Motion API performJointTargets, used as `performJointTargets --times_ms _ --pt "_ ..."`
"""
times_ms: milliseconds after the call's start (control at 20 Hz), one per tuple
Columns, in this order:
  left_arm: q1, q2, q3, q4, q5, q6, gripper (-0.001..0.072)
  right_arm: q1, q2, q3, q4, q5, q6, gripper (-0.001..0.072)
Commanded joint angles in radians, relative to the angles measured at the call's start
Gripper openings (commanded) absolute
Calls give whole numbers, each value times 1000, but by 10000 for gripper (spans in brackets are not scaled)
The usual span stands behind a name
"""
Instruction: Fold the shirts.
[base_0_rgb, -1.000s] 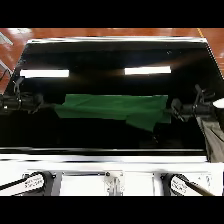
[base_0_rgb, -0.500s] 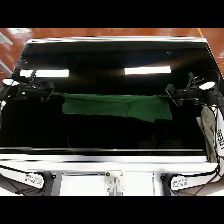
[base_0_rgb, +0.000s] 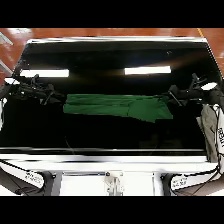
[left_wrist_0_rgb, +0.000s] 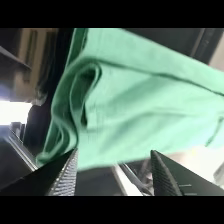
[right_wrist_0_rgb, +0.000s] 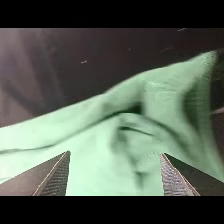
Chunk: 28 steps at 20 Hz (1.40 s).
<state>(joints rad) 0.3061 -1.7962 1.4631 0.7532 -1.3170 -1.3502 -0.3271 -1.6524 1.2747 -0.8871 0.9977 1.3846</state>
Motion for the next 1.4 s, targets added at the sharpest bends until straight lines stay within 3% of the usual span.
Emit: performJointTargets --times_ms 0,200,350,700,750,850,900,1000,1100,1150,1350 --pt "63 13 46 7 -159 -76 428 -59 37 1 -217 111 58 670" --pt "45 93 46 7 -222 -64 429 -75 -35 1 -185 200 39 673" --pt "2 163 46 7 -202 -47 429 -55 -98 1 -11 160 -16 673" --pt "-129 210 46 6 -175 -45 431 56 -181 1 18 97 32 662" --pt "-153 210 46 6 -173 -33 431 66 -180 1 15 95 29 531" --pt "-203 210 46 6 -145 -27 431 69 -160 1 16 96 23 179" --pt "-229 209 46 6 -109 -23 430 66 -136 1 16 95 16 93" --pt "-292 207 45 6 3 -3 423 60 -69 1 16 95 -10 57" --pt "-377 194 45 6 138 -4 168 60 33 1 -2 95 -16 57" --pt "-433 178 45 6 211 -4 92 60 85 1 -8 98 -16 57" --pt "-655 68 46 -33 420 -5 38 60 288 1 -8 156 -7 57"
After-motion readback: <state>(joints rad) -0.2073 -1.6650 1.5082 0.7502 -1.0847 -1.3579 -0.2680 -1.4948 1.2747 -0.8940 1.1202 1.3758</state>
